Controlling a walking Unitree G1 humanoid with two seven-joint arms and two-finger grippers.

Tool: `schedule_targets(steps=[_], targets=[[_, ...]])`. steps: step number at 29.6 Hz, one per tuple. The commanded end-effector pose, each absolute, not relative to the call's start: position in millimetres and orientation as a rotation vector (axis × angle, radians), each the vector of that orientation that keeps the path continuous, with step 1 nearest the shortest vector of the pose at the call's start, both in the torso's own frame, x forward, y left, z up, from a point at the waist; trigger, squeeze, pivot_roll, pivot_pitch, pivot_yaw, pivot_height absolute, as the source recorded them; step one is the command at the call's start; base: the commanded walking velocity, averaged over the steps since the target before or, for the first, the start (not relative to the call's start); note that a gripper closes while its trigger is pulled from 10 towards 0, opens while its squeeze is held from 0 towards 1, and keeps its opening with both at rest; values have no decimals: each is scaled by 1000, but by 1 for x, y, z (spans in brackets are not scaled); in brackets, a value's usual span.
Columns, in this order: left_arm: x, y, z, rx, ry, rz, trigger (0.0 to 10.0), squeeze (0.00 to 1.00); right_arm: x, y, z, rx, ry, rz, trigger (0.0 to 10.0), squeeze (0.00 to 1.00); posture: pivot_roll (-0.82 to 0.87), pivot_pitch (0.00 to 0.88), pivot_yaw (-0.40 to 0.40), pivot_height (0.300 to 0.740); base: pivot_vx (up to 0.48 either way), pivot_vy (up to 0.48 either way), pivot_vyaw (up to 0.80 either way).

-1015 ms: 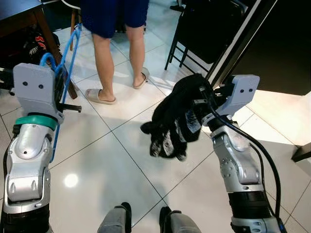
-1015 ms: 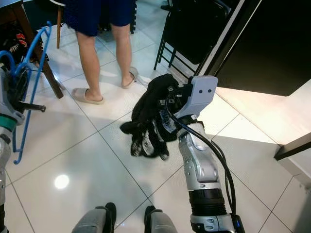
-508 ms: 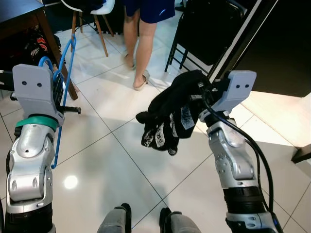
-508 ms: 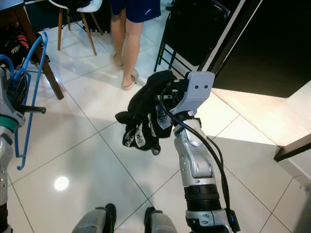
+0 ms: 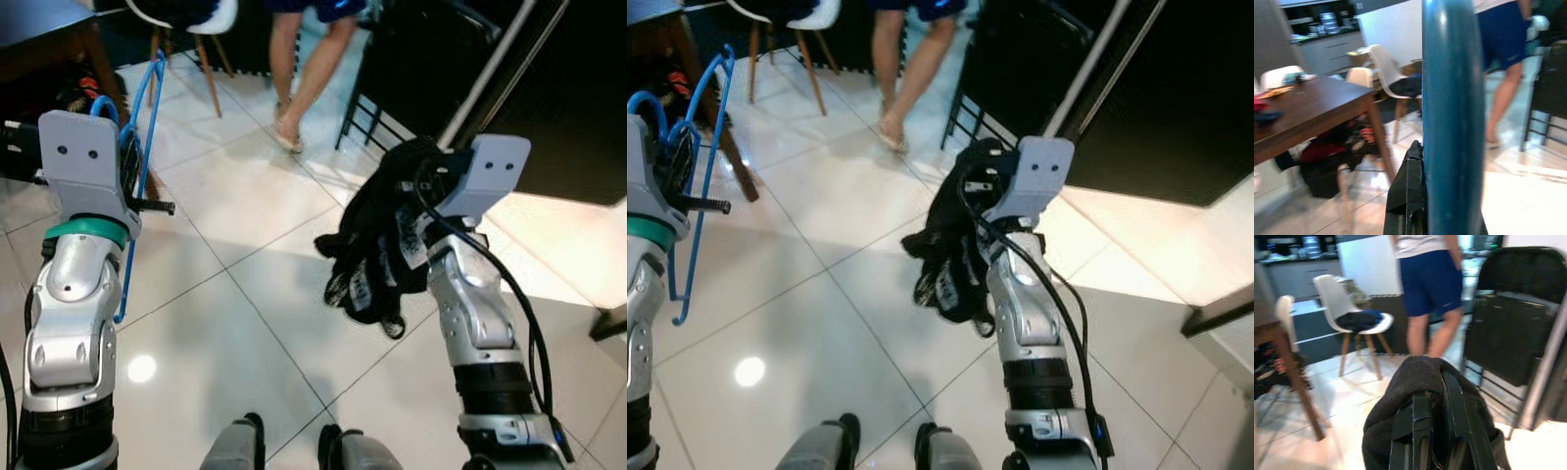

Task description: Hang hanger

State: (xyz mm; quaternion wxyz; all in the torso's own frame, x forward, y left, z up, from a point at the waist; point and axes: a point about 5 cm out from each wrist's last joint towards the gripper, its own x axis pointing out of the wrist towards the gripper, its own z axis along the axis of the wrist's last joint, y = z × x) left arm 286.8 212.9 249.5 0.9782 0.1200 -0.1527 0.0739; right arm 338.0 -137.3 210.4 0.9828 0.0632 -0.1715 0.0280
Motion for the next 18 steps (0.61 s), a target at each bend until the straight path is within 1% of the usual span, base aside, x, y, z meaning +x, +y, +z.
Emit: schedule_targets(steps=[1,15,17,18], targets=[[287,213,246,247,-295,153,10000,0,339,-140,218,115,-380,44,10000,0,131,49,-11,740,0,0,800],[291,207,249,273,-315,161,10000,0,342,-140,217,106,-381,32,10000,0,122,53,-15,740,0,0,796],[291,207,249,275,-315,164,10000,0,341,-140,217,132,-392,38,10000,0,122,52,-16,740,0,0,794],[292,207,249,275,-315,166,10000,0,340,-140,218,137,-393,46,10000,0,122,54,-15,740,0,0,0]])
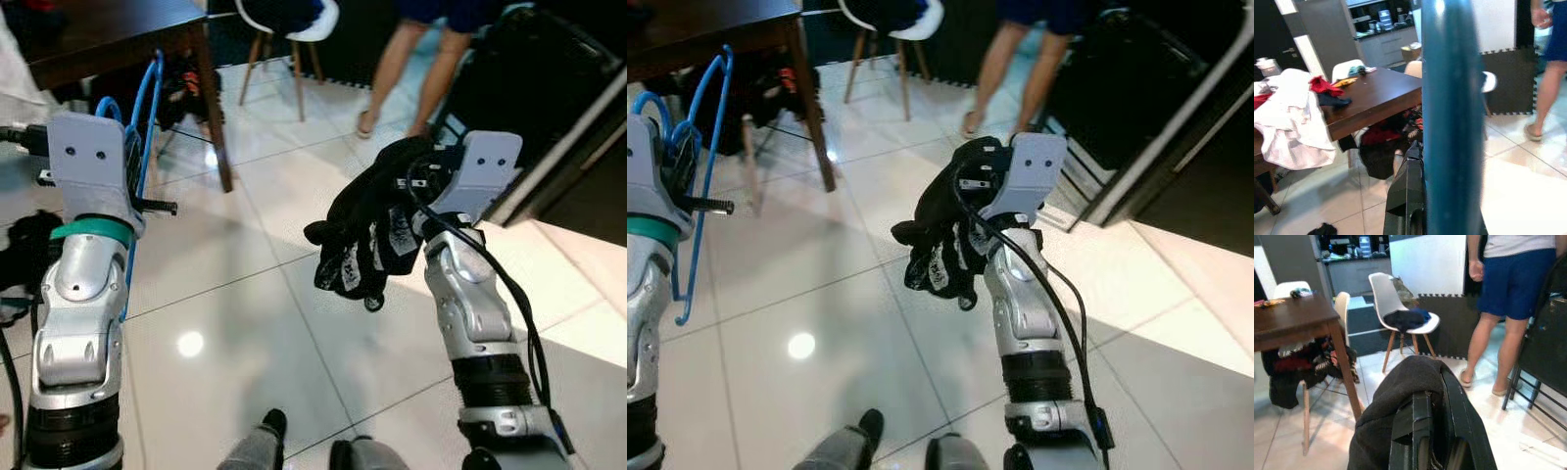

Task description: Hang hanger

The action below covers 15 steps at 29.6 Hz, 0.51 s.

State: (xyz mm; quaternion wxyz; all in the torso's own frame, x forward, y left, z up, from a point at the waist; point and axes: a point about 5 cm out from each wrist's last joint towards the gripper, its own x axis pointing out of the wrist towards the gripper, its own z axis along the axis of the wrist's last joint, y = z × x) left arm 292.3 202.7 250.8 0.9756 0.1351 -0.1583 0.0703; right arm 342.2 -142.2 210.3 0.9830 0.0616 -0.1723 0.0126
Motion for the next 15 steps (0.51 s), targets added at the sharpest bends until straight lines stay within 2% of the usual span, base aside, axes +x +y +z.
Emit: schedule_targets(steps=[1,2,15], targets=[[292,207,249,275,-315,166,10000,0,340,-140,218,137,-393,46,10000,0,122,54,-15,740,0,0,0],[292,207,249,275,-315,167,10000,0,340,-140,217,122,-388,48,10000,0,122,54,-15,740,0,0,0],[293,207,248,280,-317,168,10000,0,342,-140,214,87,-376,45,10000,0,118,53,-12,740,0,0,794]])
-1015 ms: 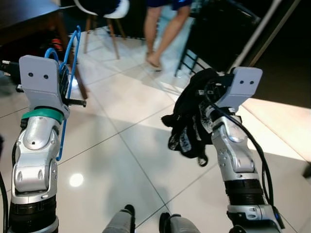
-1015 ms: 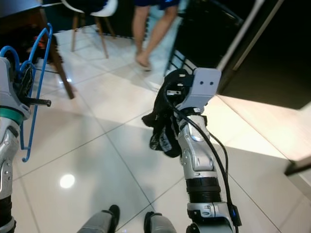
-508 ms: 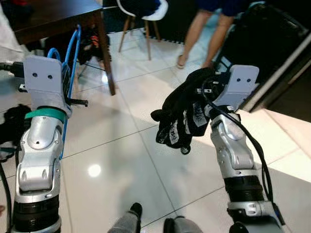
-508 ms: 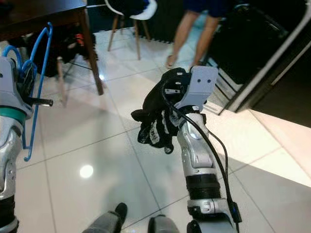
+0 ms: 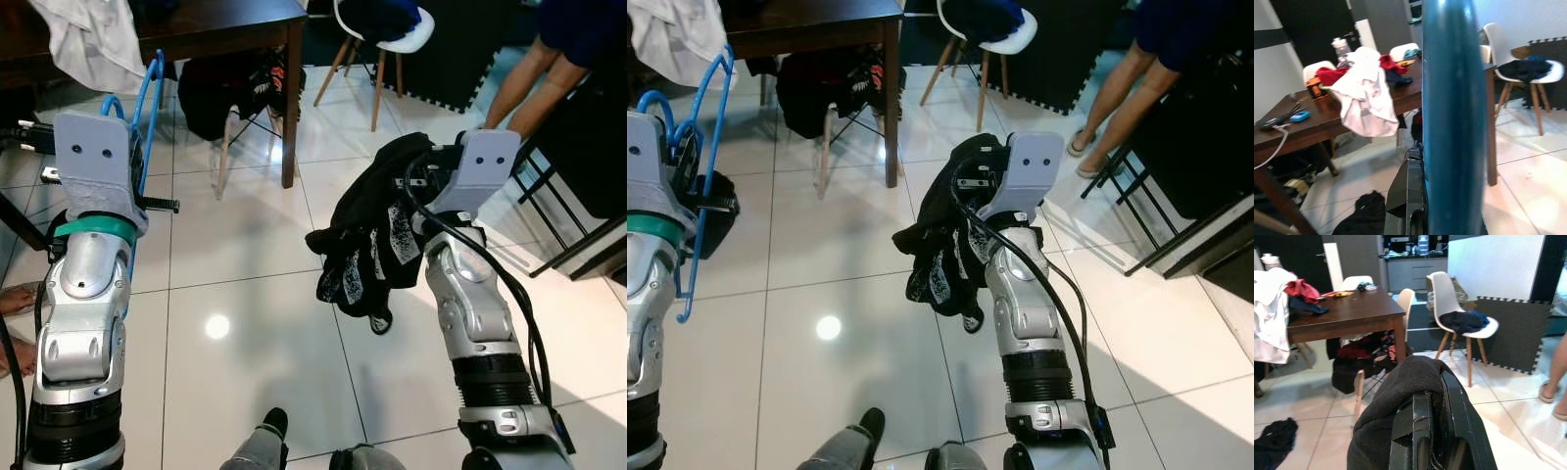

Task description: Hang hanger

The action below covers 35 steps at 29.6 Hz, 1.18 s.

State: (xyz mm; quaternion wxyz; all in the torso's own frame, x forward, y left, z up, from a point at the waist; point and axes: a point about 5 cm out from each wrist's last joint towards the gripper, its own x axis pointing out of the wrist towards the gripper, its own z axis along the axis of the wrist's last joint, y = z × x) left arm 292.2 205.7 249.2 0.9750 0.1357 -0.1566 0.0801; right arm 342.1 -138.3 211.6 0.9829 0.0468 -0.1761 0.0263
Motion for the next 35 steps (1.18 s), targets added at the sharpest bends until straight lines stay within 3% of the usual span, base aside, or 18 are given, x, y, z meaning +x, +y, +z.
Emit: schedule_targets(steps=[1,6,24,35], targets=[[293,207,248,280,-317,168,10000,0,342,-140,214,87,-376,45,10000,0,118,53,-12,740,0,0,794],[294,207,249,283,-328,171,10000,0,342,-139,214,94,-376,52,10000,0,117,52,-13,740,0,0,585],[298,207,248,283,-321,179,10000,0,340,-140,214,59,-382,46,10000,0,108,56,-11,740,431,0,0],[299,204,247,286,-326,166,10000,0,342,-154,216,78,-391,-30,10000,0,106,58,-9,740,432,0,541]])
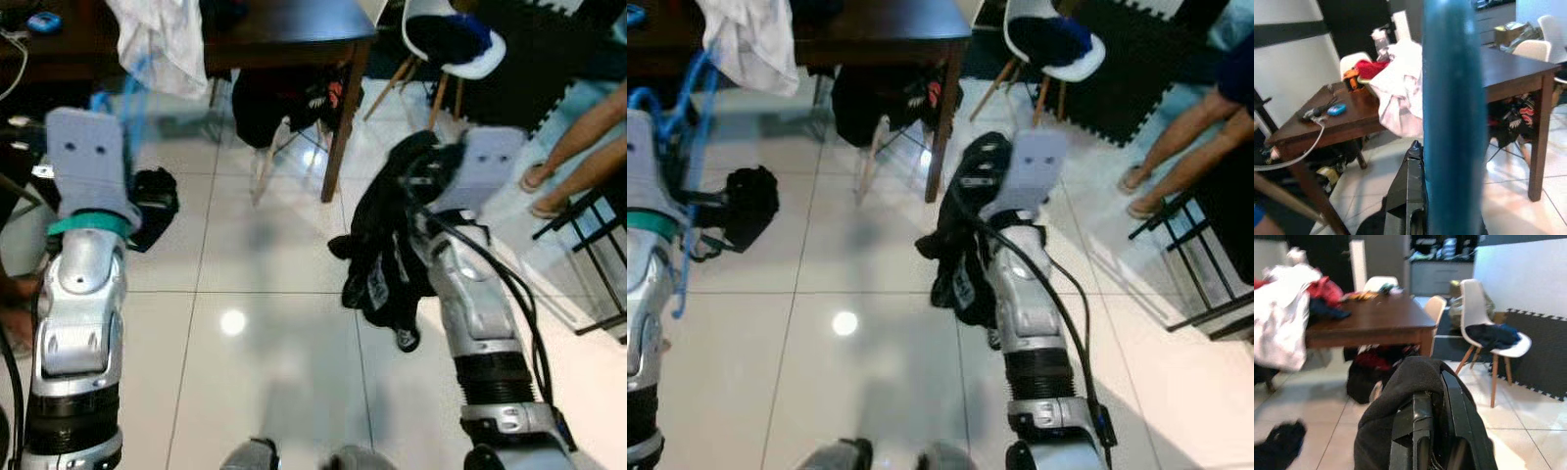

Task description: Hang hanger

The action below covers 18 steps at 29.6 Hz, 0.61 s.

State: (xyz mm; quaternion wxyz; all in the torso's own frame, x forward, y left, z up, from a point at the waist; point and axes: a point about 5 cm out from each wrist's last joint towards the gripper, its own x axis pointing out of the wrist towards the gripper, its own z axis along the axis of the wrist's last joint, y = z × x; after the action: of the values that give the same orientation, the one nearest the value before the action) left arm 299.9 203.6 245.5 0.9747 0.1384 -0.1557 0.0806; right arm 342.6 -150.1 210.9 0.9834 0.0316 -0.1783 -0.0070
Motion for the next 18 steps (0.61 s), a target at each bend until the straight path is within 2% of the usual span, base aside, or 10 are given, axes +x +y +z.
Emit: schedule_targets(steps=[1,13,18], targets=[[299,204,247,286,-327,166,10000,0,342,-154,216,86,-391,-32,10000,0,106,59,-9,740,431,0,0],[299,204,247,287,-329,164,10000,0,343,-156,215,97,-382,-46,10000,0,111,57,-9,740,433,0,0],[300,204,248,288,-335,158,10000,0,345,-158,215,104,-374,-61,10000,0,112,56,-8,740,432,0,-711]])
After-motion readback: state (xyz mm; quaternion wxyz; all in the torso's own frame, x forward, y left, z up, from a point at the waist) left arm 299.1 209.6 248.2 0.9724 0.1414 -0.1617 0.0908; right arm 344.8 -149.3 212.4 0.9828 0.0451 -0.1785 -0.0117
